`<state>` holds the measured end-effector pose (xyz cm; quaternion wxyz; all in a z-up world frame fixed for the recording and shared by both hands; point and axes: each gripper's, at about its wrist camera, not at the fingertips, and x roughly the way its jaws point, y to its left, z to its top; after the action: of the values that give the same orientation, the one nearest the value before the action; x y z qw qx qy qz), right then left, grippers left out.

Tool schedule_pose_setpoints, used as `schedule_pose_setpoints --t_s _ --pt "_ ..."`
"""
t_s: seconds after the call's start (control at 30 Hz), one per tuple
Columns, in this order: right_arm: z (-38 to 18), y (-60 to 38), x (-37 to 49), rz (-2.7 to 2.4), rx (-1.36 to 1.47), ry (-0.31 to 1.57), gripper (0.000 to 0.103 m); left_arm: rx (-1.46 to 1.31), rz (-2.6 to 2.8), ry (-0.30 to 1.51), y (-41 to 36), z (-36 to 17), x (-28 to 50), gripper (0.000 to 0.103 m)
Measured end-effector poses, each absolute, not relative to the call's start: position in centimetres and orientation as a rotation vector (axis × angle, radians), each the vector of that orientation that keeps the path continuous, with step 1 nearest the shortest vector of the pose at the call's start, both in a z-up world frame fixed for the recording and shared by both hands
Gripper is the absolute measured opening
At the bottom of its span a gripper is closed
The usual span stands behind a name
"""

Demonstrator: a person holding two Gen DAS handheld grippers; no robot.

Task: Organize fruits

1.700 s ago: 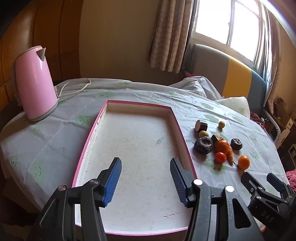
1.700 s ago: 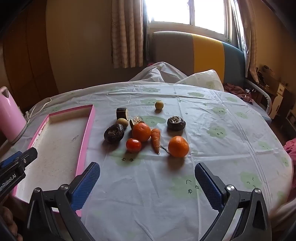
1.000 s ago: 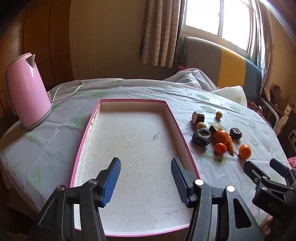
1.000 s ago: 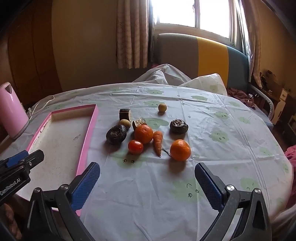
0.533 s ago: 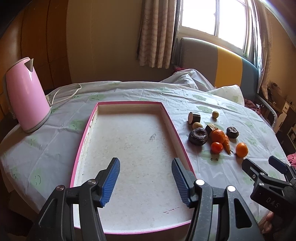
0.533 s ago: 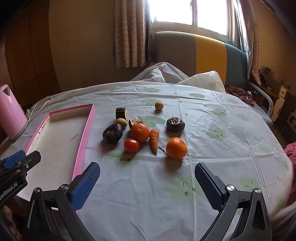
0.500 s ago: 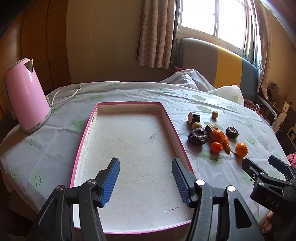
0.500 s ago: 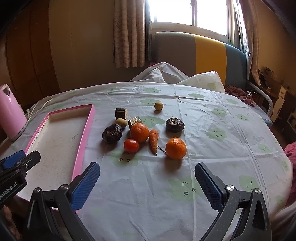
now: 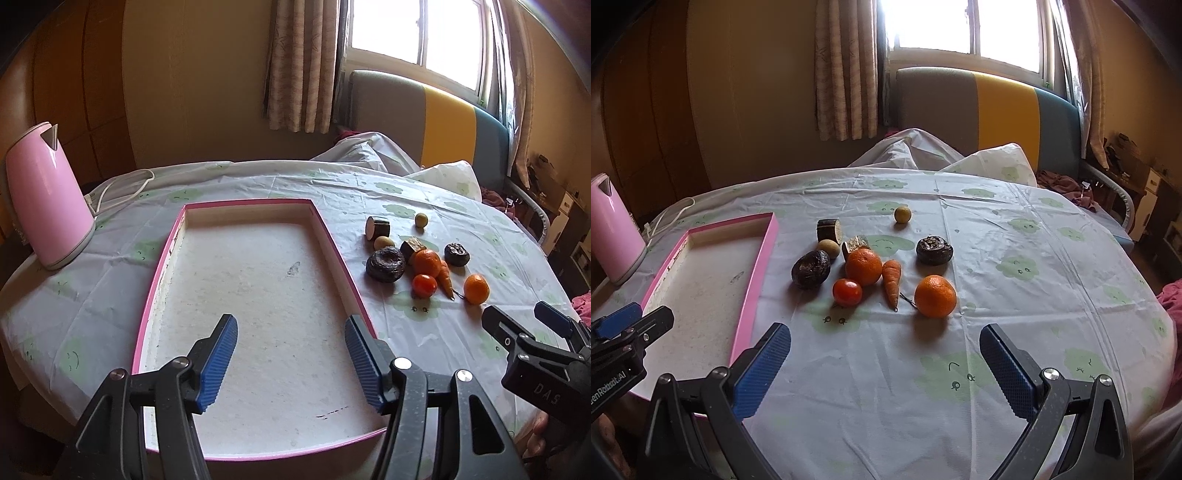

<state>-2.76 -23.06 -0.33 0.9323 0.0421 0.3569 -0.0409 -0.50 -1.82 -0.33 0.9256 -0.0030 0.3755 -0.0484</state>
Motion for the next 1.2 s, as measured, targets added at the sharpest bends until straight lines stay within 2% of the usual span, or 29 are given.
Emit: schedule_pose_setpoints --t_s 0.1,0.3,0.43,0.5,0.57,0.77,0.83,0.87,1.03,1.1,1.2 --pt "-0.4 -23.6 -2.9 -0.086 0.101 0.73 0.102 0.0 -0.106 0.769 -2.1 -0.4 -0.6 0.062" --pt "-0.7 -24.8 -2.9 -0.1 0.122 0.733 0.091 0.008 -0.13 0.784 -2.6 -0.6 -0.5 0.062" --pt "-1.1 -26.1 -2.7 -0.105 0.152 0.75 0.077 0.004 -0.157 0.803 -2.9 -0.9 -0.4 0.063" --pt "-1.4 -26.8 -2.5 -0.096 0.164 0.76 0.071 -0.007 -0.177 0.811 -3.0 -1.0 -0.3 0.07" --pt "-1.7 -27.6 -2.1 -0.099 0.182 0.771 0.064 -0.022 -0.2 0.811 -3.1 -1.0 -0.3 0.071" --pt "-2.8 -28.9 0.2 -0.088 0.205 0.812 0.062 -0.026 -0.247 0.804 -3.7 -0.9 -0.4 0.073" --pt "-3.3 -29.2 1.4 -0.086 0.215 0.827 0.062 -0.018 -0.262 0.804 -3.9 -0.9 -0.4 0.083" --pt "-3.5 -29.3 2.1 -0.089 0.207 0.83 0.062 -0.015 -0.27 0.799 -4.0 -0.8 -0.4 0.084" --pt "-5.3 -29.7 4.5 -0.044 0.216 0.885 0.061 -0.028 -0.31 0.812 -4.4 -0.5 0.6 0.084" --pt "-5.8 -29.6 4.9 -0.045 0.206 0.902 0.041 -0.037 -0.324 0.844 -4.8 -0.6 1.2 0.084" --pt "-5.7 -29.7 4.6 -0.04 0.199 0.889 0.039 -0.047 -0.352 0.905 -5.7 -0.8 2.3 0.074"
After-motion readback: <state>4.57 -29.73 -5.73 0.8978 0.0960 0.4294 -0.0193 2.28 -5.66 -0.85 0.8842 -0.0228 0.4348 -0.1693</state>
